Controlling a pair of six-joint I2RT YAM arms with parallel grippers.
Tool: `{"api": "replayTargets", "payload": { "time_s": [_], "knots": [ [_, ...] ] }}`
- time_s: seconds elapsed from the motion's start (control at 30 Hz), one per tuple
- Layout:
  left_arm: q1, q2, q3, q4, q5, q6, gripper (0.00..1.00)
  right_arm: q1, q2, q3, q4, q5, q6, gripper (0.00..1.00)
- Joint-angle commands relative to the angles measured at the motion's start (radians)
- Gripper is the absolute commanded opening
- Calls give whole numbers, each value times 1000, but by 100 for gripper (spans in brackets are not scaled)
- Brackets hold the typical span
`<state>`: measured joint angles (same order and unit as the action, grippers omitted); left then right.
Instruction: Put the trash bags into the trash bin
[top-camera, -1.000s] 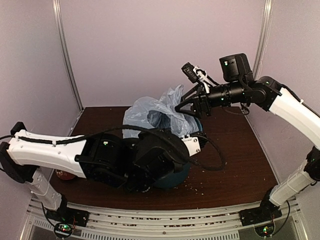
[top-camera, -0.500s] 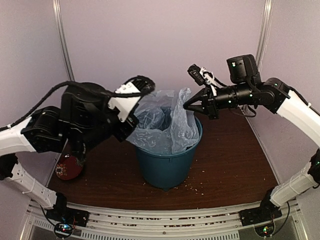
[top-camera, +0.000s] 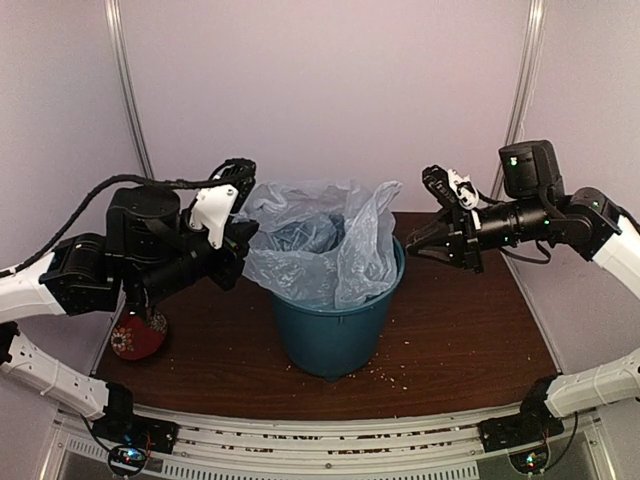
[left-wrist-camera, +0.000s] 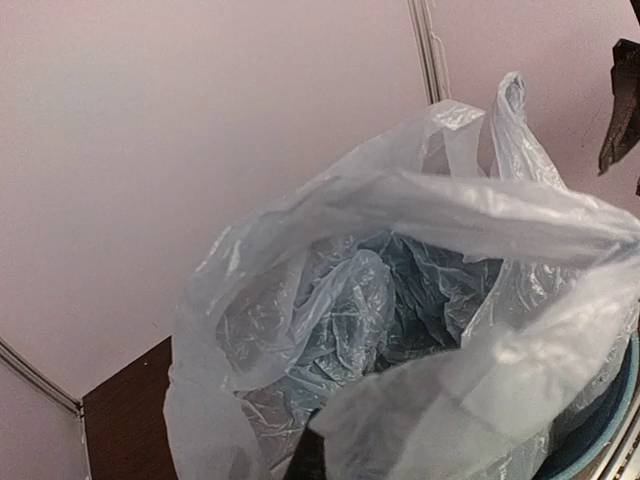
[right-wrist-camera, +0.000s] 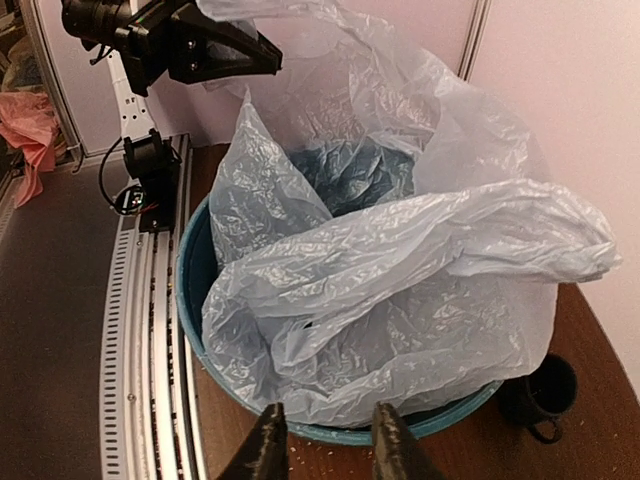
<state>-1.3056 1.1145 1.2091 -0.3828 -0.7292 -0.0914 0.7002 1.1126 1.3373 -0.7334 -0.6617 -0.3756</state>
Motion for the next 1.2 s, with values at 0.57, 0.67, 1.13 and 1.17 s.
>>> {"api": "replayTargets", "payload": {
  "time_s": [0.57, 0.67, 1.13, 1.17],
  "knots": [
    [5, 4, 18, 136, 88, -49, 0, 33, 213, 188, 143, -15, 218, 43],
    [5, 11, 26, 133, 89, -44, 0, 45, 212, 191, 159, 24, 241, 47],
    [5, 7, 33, 142, 98, -29, 0, 55, 288, 223, 127, 35, 275, 43],
    [5, 8, 33, 144, 99, -28, 0, 58, 296, 230, 116, 27, 274, 42]
  ]
}}
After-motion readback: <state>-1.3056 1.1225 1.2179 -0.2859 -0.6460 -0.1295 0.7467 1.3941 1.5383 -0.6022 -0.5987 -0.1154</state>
